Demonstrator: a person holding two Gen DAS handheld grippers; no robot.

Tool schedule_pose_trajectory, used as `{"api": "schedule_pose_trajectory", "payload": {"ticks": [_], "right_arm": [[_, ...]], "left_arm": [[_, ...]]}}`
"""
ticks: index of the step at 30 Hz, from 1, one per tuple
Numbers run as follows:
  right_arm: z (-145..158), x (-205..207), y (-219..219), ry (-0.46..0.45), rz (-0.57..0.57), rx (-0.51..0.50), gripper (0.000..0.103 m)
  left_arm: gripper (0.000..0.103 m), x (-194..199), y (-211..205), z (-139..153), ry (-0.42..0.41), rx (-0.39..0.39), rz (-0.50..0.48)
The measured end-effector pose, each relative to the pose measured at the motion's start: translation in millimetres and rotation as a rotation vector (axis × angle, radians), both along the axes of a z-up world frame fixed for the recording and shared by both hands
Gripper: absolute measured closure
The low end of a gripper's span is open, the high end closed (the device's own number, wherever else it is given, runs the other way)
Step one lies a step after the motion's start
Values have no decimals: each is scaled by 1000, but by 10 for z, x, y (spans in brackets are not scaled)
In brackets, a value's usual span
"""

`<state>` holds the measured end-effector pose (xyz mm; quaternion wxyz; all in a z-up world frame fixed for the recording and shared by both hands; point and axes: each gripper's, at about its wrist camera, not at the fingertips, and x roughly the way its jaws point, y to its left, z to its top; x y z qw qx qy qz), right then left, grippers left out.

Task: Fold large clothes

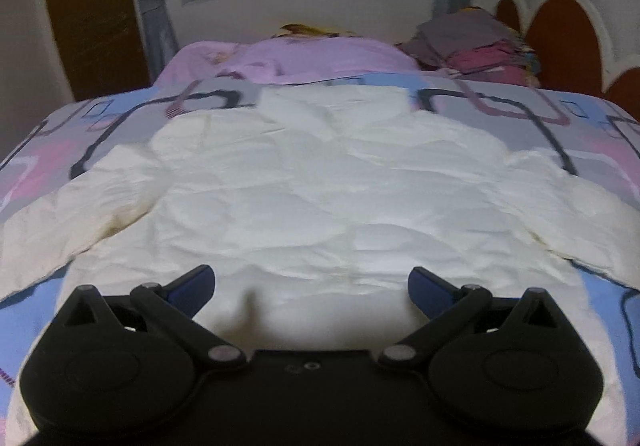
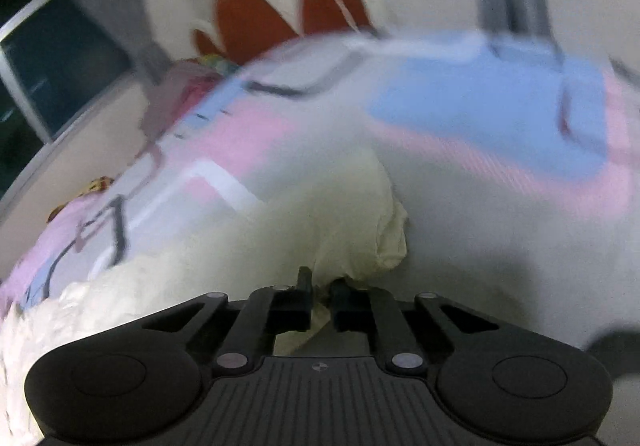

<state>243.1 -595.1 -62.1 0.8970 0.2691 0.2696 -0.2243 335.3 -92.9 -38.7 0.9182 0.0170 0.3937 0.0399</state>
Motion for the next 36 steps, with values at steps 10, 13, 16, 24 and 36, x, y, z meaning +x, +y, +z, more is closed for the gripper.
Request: {"api": "schedule_pose_trajectory", "payload": {"ticks": [10, 13, 16, 24, 36], "right_arm": [[773, 520, 1811, -132, 388, -161, 95], [831, 715, 2484, -138, 508, -181, 95], [824, 858, 3159, -138, 625, -204, 95], [369, 1234, 4612, -72, 874, -246, 95], [-242, 1476, 5479, 26, 1093, -187, 95]], "left_arm": [[15, 16, 843, -3, -33, -93, -22], [16, 10, 1134, 10, -47, -128, -25], [16, -3, 1433, 21, -59, -169, -16], [16, 28, 2085, -8, -80, -231, 41], [16, 165, 2384, -118, -59, -272, 55]]}}
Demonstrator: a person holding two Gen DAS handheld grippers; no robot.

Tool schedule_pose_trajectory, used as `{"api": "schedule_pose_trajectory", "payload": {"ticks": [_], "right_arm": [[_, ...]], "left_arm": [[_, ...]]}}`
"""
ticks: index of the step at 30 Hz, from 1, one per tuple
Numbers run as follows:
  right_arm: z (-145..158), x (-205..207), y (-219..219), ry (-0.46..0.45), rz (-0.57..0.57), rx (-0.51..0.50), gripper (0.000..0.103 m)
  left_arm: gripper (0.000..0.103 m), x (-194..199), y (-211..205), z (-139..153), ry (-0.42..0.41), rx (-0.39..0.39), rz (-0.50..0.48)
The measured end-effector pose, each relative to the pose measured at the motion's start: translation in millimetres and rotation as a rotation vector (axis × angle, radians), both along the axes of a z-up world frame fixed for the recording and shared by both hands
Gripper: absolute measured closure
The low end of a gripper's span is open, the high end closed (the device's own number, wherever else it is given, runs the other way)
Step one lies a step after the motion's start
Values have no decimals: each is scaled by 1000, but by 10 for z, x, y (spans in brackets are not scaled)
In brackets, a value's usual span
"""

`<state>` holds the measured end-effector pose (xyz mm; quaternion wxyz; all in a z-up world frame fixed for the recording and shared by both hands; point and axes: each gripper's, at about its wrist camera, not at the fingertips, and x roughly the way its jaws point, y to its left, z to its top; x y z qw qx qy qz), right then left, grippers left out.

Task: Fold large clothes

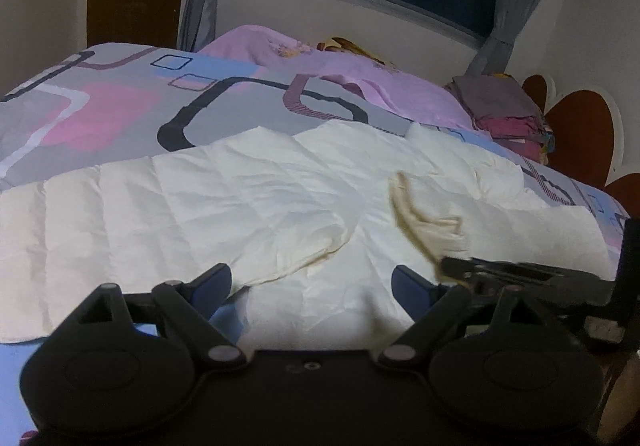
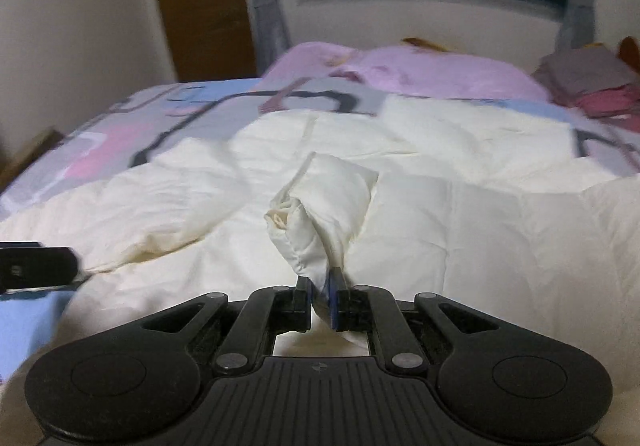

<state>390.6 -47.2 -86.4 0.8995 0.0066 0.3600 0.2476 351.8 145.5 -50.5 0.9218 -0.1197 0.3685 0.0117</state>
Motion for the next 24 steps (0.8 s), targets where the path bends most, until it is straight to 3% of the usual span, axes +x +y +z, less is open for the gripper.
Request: {"api": "schedule_pose_trajectory", "payload": {"ticks": [3, 5, 6, 7, 10, 11, 12, 15, 17, 18, 19, 20, 21, 22, 24], "right_arm": [[-44, 19, 73, 20, 12, -44, 93], [52, -47, -21, -6, 7, -25, 61], [117, -106, -108, -47, -18, -20, 27], [187, -170, -221, -92, -43, -13, 20], [337, -244, -680, -96, -117, 33, 24], [370, -254, -853, -88, -154, 33, 42], [395, -266, -1048, -79, -199, 32, 52], [483, -344, -1683, -76, -364, 49, 57], [513, -396, -2101, -74, -472, 53, 59], [512, -407, -2270, -73, -517, 53, 67], [482, -389, -2433, -56, -557, 55, 77], [467, -375, -2554, -36, -585, 60, 82], [425, -355, -2643, -16, -607, 70, 87], [371, -312, -2714, 0, -620, 82, 88], [306, -262, -2789, 21, -622, 90, 88]], "left_arm": [[14, 64, -48, -23, 11, -11, -11], [8, 121, -108, -19, 3, -31, -30], [8, 152, -145, -16, 0, -38, -38], [8, 188, -192, -20, -2, -44, -48], [9, 345, -385, -56, -7, -71, -105], [12, 418, -459, -92, 2, -71, -124], [13, 498, -529, -139, 19, -63, -140], [24, 700, -653, -286, 98, -35, -165], [30, 764, -672, -334, 106, -31, -166], [35, 801, -680, -353, 106, -37, -173], [48, 826, -694, -365, 106, -46, -183], [61, 865, -711, -382, 105, -55, -194], [67, 893, -732, -390, 101, -55, -199], [86, 897, -751, -378, 93, -50, -201], [93, 851, -759, -267, 24, -49, -172]]}}
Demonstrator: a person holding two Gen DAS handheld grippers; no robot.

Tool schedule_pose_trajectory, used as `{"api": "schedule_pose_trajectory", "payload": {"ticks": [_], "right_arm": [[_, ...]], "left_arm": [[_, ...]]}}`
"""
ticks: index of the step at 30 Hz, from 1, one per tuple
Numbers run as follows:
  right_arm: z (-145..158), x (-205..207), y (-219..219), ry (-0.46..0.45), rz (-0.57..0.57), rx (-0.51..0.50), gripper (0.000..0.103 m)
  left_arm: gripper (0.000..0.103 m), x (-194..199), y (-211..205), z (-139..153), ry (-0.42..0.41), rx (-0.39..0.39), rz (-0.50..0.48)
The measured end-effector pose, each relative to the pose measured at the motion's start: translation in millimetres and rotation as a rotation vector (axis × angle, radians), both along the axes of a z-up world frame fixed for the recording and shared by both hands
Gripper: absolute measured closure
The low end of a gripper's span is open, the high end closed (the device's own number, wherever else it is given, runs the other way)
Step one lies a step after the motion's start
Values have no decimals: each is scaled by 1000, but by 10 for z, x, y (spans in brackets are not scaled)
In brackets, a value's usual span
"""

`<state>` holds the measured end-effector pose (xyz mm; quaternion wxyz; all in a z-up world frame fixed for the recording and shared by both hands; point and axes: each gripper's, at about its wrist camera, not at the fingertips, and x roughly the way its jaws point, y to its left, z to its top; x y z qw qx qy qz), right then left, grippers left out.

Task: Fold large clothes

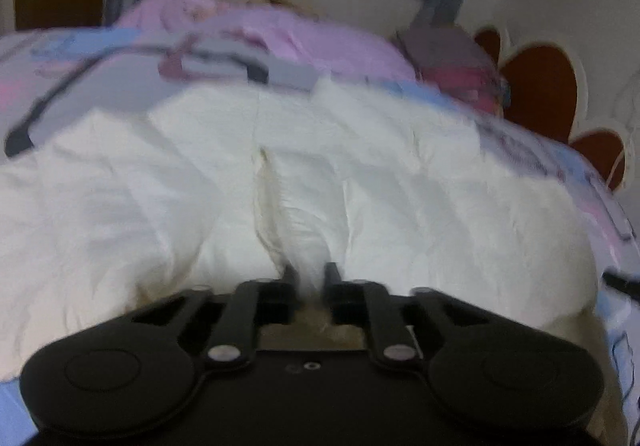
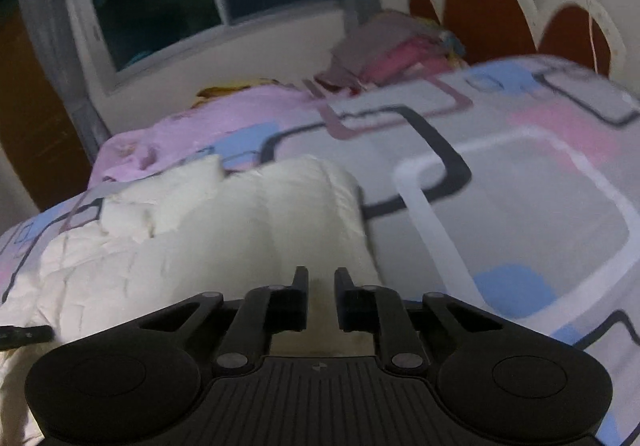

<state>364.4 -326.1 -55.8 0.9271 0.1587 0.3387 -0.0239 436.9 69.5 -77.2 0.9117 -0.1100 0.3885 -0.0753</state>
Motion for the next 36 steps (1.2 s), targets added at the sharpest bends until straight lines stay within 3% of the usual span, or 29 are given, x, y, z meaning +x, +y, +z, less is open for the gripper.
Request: {"api": "schedule_pose_trajectory", "payload": {"ticks": [2, 5, 12, 13, 15, 17, 19, 21, 26, 30, 33, 36], "right_arm": [[-30, 52, 8, 5, 15, 1, 88], [-93, 64, 33, 16, 47, 4, 88], [-391, 149, 127, 99, 100, -55, 88], [-367, 146, 115, 96, 104, -55, 88], [-261, 113, 50, 55, 96, -48, 88], [-129, 114, -26, 5, 89, -59, 88], [-29, 226, -110, -29, 76, -64, 88], [38, 424, -131, -36, 78, -73, 88], [-6, 965, -80, -27, 117, -89, 88], [-321, 1286, -26, 109, 130, -161, 88], [-461, 1287, -34, 119, 139, -179, 88], [-374, 1167, -88, 97, 110, -150, 88]], "left_arm": [[93, -106, 6, 164, -79, 12, 21], [94, -237, 77, 228, -101, 46, 42], [94, -202, 199, -174, 35, 39, 83], [91, -210, 225, -184, 40, 37, 81], [75, -248, 265, -110, 31, 53, 109], [54, -343, 289, 46, -31, 120, 161], [52, -366, 248, 197, -118, 173, 138], [52, -268, 138, 273, -144, 188, 79], [52, 110, -137, 37, -97, 222, -36], [46, 318, -140, -269, -61, 219, -37], [44, 365, -148, -339, -79, 226, -42], [42, 328, -145, -287, -69, 242, -44]]}}
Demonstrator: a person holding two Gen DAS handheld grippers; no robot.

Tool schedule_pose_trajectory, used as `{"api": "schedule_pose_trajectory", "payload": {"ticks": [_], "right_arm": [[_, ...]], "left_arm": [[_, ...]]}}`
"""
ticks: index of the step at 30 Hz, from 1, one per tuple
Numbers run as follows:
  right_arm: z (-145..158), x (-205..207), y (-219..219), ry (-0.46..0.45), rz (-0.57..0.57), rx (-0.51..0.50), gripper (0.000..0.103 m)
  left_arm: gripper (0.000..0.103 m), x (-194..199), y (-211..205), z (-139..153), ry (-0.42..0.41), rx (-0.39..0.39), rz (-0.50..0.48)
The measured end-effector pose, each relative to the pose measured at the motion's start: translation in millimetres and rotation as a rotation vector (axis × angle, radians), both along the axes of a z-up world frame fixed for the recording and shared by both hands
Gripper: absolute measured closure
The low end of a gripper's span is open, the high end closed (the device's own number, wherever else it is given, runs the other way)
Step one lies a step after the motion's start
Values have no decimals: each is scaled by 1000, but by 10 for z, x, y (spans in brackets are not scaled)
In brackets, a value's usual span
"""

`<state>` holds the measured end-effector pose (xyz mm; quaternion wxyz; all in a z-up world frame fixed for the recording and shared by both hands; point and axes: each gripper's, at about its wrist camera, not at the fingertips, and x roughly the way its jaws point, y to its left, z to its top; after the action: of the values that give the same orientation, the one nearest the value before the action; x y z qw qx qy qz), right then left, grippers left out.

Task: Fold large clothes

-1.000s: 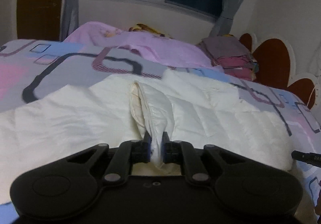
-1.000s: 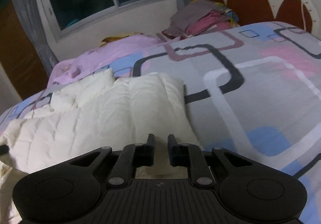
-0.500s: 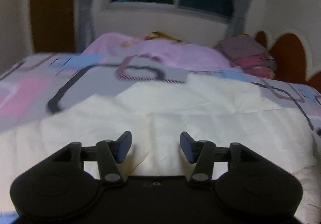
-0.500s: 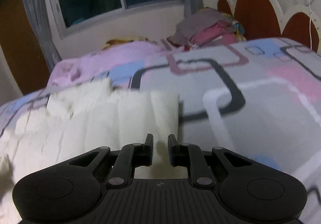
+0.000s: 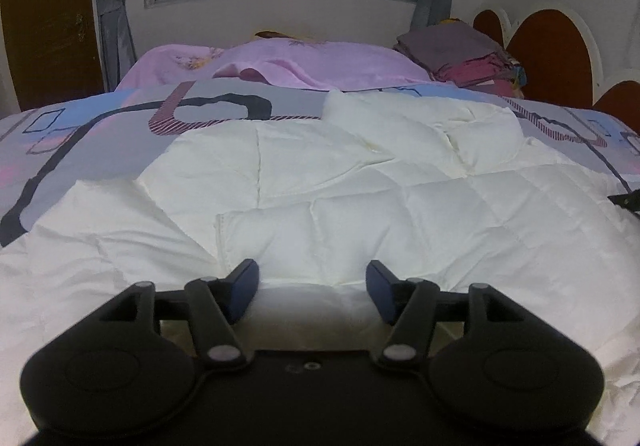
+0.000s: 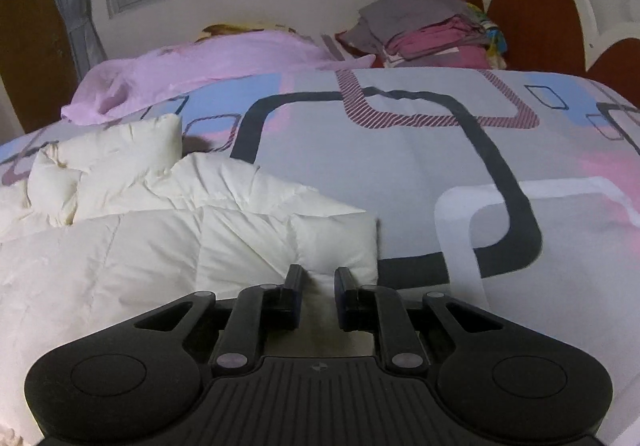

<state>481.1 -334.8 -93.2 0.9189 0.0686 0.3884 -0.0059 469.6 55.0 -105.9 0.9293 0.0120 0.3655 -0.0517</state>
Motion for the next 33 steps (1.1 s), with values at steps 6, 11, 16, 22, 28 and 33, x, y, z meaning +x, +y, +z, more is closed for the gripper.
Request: {"api": "schedule_pose_trajectory", "payload": {"ticks": [6, 11, 16, 22, 28, 33], "right_arm": [[288, -665, -47, -77, -20, 45, 87], [359, -1157, 35, -95, -60, 58, 25], [334, -1416, 179, -65, -47, 62, 35], [322, -1443, 421, -27, -29, 56, 36], [350, -1375, 721, -35, 17, 45, 36], [365, -1294, 866, -44, 16, 37, 36]], "left_arm": [[15, -457, 210, 216, -53, 23, 68], [23, -1006, 749, 275, -50, -14, 224], [32, -1588, 1483, 265, -29, -103, 469], [36, -2210, 2246, 271, -24, -198, 720], [41, -2464, 2773, 147, -54, -358, 868], [41, -2380, 3016, 86, -141, -509, 940]]}}
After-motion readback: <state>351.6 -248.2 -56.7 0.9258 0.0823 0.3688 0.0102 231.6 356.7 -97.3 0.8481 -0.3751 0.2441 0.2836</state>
